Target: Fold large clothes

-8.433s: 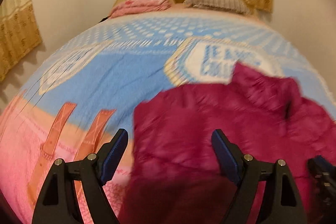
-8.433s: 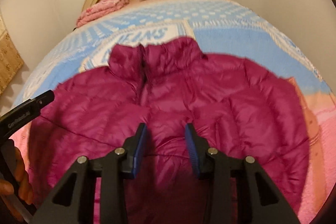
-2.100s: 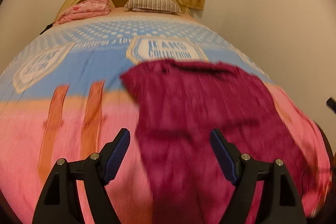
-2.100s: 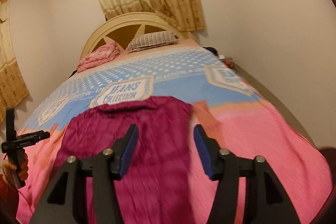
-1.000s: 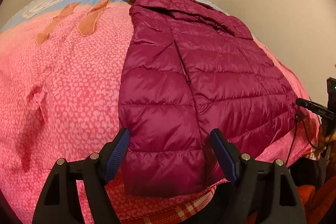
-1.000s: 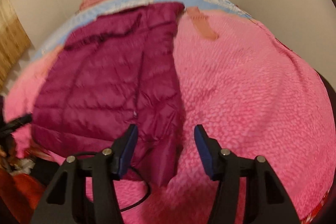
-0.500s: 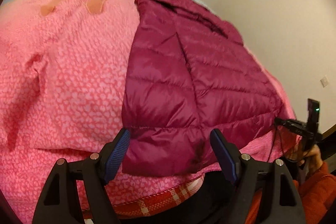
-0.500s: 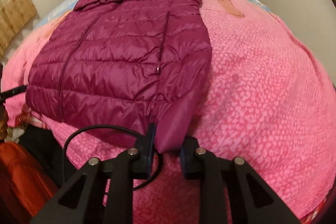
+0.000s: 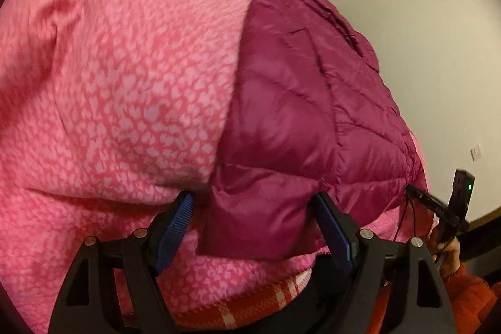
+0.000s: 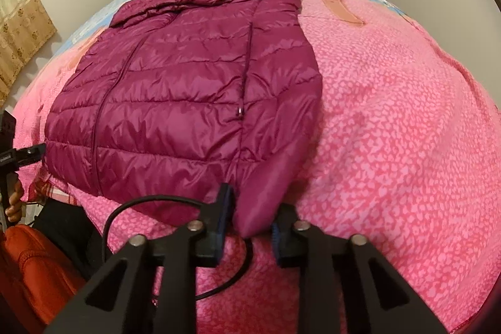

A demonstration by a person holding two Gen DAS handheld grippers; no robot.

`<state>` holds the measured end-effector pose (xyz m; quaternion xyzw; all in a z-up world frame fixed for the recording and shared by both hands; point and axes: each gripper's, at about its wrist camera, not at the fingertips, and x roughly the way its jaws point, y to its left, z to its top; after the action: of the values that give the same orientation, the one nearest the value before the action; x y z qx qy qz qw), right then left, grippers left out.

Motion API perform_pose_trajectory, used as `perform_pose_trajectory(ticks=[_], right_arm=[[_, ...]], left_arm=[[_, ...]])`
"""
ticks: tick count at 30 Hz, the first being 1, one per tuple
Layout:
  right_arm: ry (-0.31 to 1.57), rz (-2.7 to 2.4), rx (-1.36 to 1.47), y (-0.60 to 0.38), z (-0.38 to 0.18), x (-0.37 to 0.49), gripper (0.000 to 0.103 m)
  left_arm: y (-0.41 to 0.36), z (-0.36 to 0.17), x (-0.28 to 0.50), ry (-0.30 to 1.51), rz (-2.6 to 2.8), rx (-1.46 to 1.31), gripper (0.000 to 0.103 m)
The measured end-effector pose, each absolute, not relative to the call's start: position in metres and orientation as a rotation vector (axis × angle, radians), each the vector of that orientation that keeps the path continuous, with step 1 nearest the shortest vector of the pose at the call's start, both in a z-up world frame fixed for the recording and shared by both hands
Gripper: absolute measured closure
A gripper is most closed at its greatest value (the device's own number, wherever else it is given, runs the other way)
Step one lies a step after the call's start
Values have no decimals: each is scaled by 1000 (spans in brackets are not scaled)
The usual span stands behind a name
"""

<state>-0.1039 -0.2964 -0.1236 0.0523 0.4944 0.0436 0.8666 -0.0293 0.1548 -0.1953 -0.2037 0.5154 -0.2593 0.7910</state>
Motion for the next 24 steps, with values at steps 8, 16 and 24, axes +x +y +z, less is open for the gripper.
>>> perform_pose_trajectory(ticks=[8, 16, 24], right_arm=[[910, 235, 352, -311, -102, -111, 91], [761, 372, 392, -287, -57, -99, 92], [644, 432, 401, -275, -15, -103, 92]], left_arm=[[153, -156, -40, 971, -654, -447, 90], [152, -92, -46, 770, -749, -448, 96], [147, -48, -61, 636, -814, -414, 97]])
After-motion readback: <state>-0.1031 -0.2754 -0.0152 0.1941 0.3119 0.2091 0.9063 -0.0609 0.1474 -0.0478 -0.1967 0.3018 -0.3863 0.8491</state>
